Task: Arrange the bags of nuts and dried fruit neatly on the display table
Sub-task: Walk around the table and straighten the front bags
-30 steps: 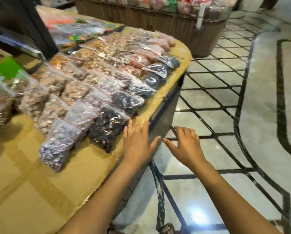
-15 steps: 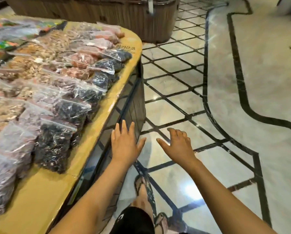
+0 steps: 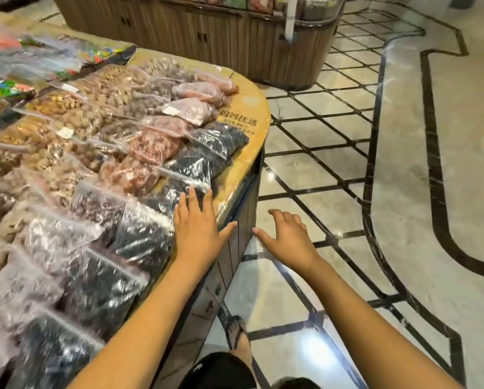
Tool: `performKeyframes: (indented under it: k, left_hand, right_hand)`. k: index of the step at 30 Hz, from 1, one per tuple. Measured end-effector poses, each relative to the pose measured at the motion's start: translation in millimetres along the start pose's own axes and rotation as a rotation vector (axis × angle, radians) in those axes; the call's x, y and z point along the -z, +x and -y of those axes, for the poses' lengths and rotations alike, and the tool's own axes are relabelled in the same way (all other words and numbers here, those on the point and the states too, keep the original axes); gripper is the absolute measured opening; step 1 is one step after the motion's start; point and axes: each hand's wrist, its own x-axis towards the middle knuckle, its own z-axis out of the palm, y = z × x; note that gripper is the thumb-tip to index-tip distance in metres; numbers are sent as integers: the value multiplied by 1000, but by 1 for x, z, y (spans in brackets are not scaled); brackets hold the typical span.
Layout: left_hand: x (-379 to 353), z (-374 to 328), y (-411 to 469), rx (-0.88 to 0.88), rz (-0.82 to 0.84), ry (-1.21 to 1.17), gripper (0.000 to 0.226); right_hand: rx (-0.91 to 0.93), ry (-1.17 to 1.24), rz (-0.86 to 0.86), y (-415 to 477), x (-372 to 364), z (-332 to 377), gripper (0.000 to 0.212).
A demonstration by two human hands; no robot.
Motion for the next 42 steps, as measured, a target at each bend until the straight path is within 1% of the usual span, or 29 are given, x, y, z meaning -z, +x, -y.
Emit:
performKeyframes:
  k: [2, 5, 7, 10, 12, 14, 16, 18, 19, 22, 24, 25, 27, 30, 32, 33, 35, 37, 39, 42]
  left_hand:
    - [2, 3, 37, 6, -15, 8, 94]
    - [2, 9, 80, 36, 11, 50, 104]
    - [-1, 12, 100, 78, 34, 67, 110]
    - [-2, 11, 119, 158, 18, 86, 112]
    - [4, 8, 133, 238, 62, 66, 114]
    - [10, 8, 150, 288, 144, 101, 114]
    - [12, 8, 165, 296, 215, 165, 114]
    - [12, 9, 174, 309, 253, 167, 117]
    - [11, 10, 176, 320, 251, 138, 118]
    - [10, 14, 171, 351, 168, 8, 116]
    - [10, 12, 166, 348, 126, -45, 114]
    - [11, 10, 164, 346, 113, -65, 112]
    - [14, 6, 162, 349, 92, -96, 109]
    - [14, -3, 155, 350, 83, -94, 105]
    - [9, -9, 151, 370, 64, -73, 104]
    - [6, -11, 150, 395, 56, -61, 105]
    - [3, -13, 152, 456, 57, -41, 111]
    - [3, -12, 152, 486, 61, -30, 119]
    - [6, -7, 145, 460, 91, -46, 130]
    - [13, 6, 123, 428, 183, -103, 137]
  right_hand:
    - [1, 27, -4, 34, 6, 2, 63]
    - [9, 23, 38, 74, 10, 3, 64]
    - [43, 28, 67, 101, 12, 5, 65]
    - [107, 43, 101, 151, 23, 9, 68]
    - [161, 23, 119, 190, 35, 17, 73]
    - [246, -69, 142, 231, 46, 29, 82]
    - [349, -213, 210, 269, 54, 42, 95]
    - [448, -328, 319, 300, 57, 55, 109]
    - [502, -378, 375, 313, 57, 60, 115]
    - [688, -497, 542, 341, 54, 70, 128]
    - [796, -496, 631, 353, 49, 72, 133]
    - [830, -470, 655, 359, 46, 71, 133]
    - [880, -401, 670, 366, 45, 71, 125]
    - [844, -253, 699, 366, 53, 64, 109]
    - [826, -193, 712, 360, 56, 53, 106]
    - [851, -180, 694, 357, 54, 47, 104]
    - [891, -180, 661, 356, 49, 40, 100]
    - [889, -204, 674, 358, 46, 42, 101]
    - [900, -235, 670, 359, 46, 44, 103]
    - [898, -227, 639, 357, 48, 40, 104]
